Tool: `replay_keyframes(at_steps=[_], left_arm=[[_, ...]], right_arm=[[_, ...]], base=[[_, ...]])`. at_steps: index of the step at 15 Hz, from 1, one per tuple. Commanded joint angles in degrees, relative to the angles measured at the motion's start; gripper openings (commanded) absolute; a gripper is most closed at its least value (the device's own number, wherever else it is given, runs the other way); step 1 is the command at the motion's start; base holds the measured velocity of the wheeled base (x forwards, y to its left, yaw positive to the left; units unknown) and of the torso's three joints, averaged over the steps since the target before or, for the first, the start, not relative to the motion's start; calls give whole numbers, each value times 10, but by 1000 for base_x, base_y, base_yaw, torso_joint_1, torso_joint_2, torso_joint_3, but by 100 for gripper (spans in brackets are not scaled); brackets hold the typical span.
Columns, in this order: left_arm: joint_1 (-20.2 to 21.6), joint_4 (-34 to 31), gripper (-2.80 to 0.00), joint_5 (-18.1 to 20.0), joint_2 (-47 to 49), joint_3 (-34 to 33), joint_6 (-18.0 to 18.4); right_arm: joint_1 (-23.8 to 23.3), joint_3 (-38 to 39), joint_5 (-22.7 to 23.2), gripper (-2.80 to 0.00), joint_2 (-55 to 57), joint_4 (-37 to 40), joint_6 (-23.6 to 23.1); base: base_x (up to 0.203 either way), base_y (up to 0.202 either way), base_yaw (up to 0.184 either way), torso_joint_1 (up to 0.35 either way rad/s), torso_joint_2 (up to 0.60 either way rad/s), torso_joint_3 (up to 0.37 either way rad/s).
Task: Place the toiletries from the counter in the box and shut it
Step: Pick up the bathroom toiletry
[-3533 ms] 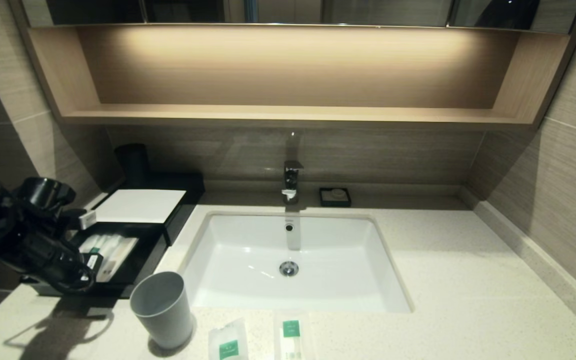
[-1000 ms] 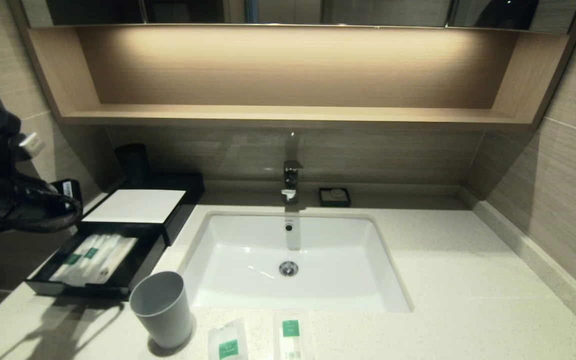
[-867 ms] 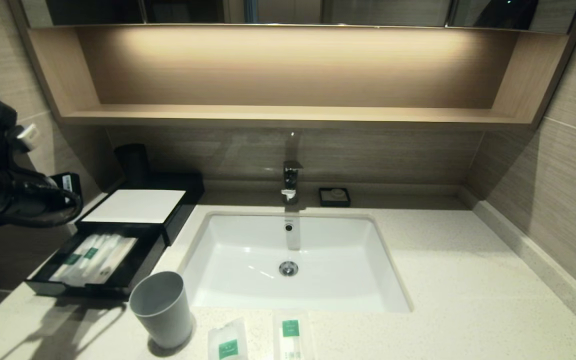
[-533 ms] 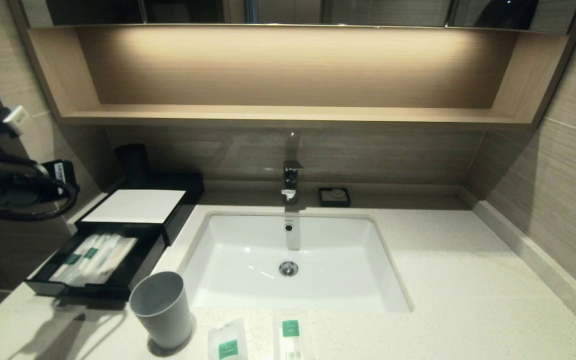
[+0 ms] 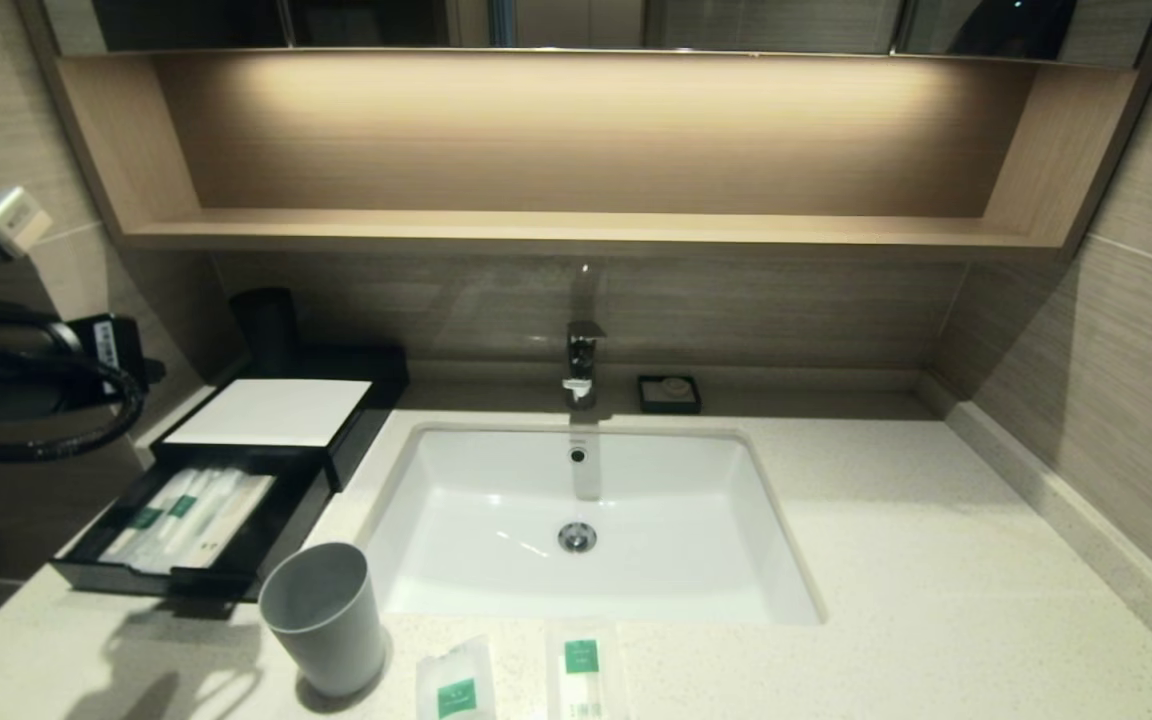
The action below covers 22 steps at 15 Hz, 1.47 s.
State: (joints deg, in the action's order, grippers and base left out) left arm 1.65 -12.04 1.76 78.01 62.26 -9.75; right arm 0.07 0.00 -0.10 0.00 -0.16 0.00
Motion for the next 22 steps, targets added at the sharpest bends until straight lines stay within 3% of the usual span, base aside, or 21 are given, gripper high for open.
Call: replay_keyframes(at_steps=[1, 8, 12, 18, 22], left_arm=[[-36, -1, -280, 0, -26, -11, -1], [-167, -33, -280, -6, 28, 56, 26], [-211, -106, -280, -5, 53, 94, 54], [-285, -180, -280, -7, 59, 115, 54], [-313, -243, -280, -9, 60, 113, 54]], right_arm=[[0, 1, 0, -280, 0, 0, 0], [0, 0, 0, -280, -1, 0, 0], [0, 1, 0, -280, 0, 0, 0], [0, 0, 0, -280, 0, 0, 0], [0, 1, 0, -280, 0, 0, 0]], base=[[0, 0, 0, 0, 0, 0], [0, 0, 0, 0, 0, 0], [0, 0, 0, 0, 0, 0], [0, 0, 0, 0, 0, 0], [0, 0, 0, 0, 0, 0]])
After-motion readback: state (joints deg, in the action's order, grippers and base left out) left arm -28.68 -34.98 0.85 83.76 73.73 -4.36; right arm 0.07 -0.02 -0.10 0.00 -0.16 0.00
